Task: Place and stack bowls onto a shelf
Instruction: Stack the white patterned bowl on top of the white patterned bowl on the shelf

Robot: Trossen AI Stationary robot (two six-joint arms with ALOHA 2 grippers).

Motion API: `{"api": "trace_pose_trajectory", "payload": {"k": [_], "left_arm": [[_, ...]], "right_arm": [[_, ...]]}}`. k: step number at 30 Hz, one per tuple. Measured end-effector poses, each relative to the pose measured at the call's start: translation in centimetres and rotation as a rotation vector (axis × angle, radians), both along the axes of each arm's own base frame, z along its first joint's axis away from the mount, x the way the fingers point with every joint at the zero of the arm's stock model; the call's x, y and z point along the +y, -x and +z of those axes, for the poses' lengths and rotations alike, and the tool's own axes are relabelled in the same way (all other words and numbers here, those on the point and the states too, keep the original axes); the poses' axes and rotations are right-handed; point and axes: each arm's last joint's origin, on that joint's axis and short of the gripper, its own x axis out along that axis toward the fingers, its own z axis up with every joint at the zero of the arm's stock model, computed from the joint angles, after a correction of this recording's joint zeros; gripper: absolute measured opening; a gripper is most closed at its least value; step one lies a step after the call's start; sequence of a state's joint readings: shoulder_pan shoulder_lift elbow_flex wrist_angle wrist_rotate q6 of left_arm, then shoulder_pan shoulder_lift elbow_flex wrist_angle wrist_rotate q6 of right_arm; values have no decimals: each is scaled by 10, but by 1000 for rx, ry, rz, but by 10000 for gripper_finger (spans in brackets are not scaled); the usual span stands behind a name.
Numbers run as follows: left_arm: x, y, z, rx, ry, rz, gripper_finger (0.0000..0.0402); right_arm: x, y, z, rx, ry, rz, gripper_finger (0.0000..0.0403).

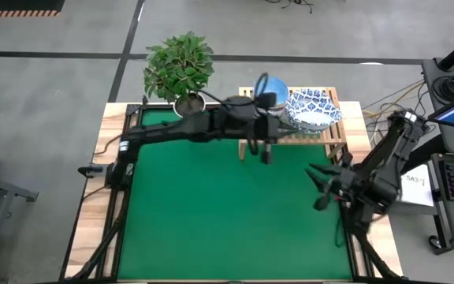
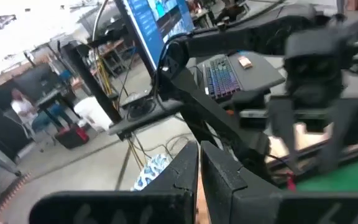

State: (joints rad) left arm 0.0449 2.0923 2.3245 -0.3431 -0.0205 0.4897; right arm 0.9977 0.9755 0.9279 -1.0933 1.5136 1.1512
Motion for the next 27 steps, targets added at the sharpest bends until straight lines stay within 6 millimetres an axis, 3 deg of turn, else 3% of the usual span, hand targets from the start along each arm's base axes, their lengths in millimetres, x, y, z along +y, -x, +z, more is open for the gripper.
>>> {"api": "trace_pose_trajectory", "payload": {"k": [4,9,19,27], "left_arm": [[-9,42,30,75,90,5,0],[-21,90,55,148,214,1,0],[-80,124,43,252,231,-45,0],[-109,158,15,216,221,61,0]], "right_arm": [[-16,-18,-2,-7,-32,-141,25],[-41,-30,2,10,-62,-289,11],[-85,-34,8,105,-124,-484,9],[-90,-41,1,185,-250,-473,8]]}}
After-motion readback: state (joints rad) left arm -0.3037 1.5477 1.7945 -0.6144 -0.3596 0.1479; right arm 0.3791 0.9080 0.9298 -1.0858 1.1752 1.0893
